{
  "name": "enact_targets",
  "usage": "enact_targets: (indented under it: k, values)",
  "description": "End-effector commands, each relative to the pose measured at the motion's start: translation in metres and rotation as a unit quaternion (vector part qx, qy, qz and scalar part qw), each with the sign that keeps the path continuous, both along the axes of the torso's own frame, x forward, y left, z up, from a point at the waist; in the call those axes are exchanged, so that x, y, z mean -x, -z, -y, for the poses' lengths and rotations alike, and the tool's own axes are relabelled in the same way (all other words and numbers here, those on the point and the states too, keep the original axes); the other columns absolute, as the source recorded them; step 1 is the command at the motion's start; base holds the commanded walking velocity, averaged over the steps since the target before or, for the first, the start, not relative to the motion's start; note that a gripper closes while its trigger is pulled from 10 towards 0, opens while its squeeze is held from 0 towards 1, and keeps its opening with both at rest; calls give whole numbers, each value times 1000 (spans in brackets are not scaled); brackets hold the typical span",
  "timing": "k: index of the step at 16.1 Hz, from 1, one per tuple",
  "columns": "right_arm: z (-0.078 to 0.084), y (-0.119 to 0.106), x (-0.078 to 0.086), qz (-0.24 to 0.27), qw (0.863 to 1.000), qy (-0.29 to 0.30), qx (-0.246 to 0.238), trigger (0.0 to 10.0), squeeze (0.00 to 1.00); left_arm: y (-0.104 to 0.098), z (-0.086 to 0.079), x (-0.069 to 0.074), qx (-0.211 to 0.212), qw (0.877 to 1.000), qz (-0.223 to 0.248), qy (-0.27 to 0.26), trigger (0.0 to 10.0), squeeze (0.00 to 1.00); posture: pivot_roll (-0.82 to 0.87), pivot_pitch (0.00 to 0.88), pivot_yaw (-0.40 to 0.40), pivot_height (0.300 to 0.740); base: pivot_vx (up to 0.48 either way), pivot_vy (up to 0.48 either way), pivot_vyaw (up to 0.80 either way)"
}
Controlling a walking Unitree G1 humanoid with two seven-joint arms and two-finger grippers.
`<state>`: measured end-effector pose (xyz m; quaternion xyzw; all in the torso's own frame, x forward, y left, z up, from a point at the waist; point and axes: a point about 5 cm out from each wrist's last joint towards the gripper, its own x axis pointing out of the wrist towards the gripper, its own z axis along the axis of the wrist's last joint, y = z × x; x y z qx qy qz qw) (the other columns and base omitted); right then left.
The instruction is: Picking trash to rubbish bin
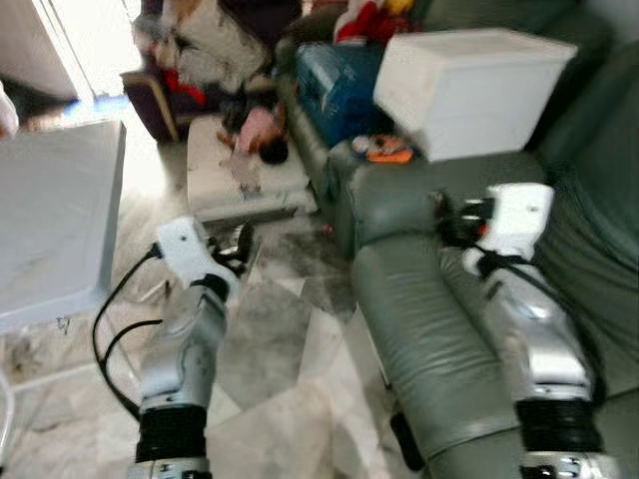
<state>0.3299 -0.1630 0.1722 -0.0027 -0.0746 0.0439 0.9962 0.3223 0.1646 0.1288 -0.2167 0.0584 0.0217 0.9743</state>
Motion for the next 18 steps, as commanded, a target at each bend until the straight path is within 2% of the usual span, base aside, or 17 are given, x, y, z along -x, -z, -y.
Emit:
enact_targets:
  k: [1, 2, 11, 18]
  values:
    - [4, -4, 0, 5, 1000, 6, 1, 10000, 443, -1, 0, -2, -7, 1000, -4, -5, 10000, 0, -23, 0, 22, 740, 0, 0, 0]
    - [4, -4, 0, 4, 1000, 6, 1, 10000, 439, -1, -1, -3, -7, 1000, -5, -7, 10000, 0, -24, 0, 24, 740, 0, 0, 0]
    - [5, -4, 0, 3, 1000, 8, 4, 10000, 435, -2, -12, -11, -25, 999, -20, -30, 10000, 0, -30, 0, 24, 740, 0, 0, -800]
    - [6, -4, 0, 1, 1000, 10, 5, 10000, 420, -1, -14, -14, -28, 999, -25, -32, 10000, 0, -34, 0, 24, 740, 0, 0, -800]
